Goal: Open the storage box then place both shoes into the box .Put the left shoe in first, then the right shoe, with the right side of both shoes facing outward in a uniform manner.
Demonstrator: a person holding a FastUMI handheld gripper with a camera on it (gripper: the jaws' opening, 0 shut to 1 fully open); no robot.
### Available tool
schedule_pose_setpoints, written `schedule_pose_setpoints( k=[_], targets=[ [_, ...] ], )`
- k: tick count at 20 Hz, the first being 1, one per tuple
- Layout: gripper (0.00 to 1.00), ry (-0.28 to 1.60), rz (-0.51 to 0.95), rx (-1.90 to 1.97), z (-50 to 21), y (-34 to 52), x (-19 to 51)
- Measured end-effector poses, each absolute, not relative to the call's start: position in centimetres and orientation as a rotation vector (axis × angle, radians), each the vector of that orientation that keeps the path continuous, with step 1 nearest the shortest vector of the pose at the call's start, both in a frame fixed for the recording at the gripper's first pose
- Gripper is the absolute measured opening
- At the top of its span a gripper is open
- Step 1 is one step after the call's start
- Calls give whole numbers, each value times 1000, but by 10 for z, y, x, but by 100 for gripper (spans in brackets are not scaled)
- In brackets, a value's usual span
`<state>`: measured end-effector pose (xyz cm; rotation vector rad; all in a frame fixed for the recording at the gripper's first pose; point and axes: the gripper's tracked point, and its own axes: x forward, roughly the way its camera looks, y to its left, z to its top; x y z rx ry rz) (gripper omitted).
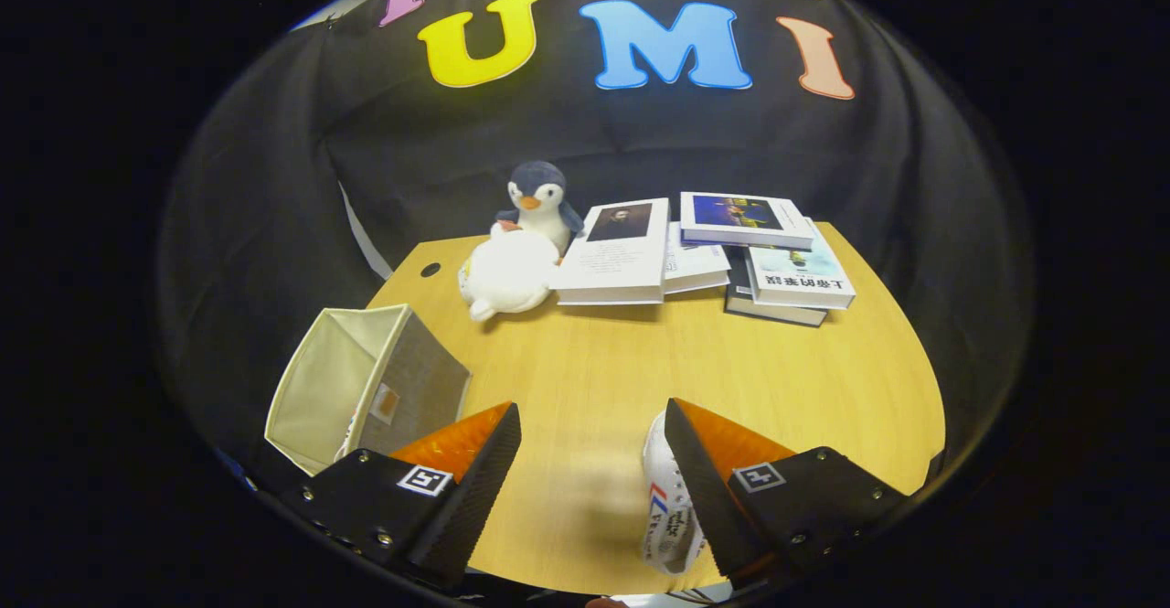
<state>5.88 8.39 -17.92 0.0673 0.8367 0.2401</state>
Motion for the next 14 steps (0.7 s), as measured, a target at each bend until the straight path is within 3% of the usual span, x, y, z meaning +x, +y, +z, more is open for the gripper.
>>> schedule_pose_setpoints(
  k=[14],
  targets=[
    [96, 961, 90, -20, -252, -2, 36]
  ],
)
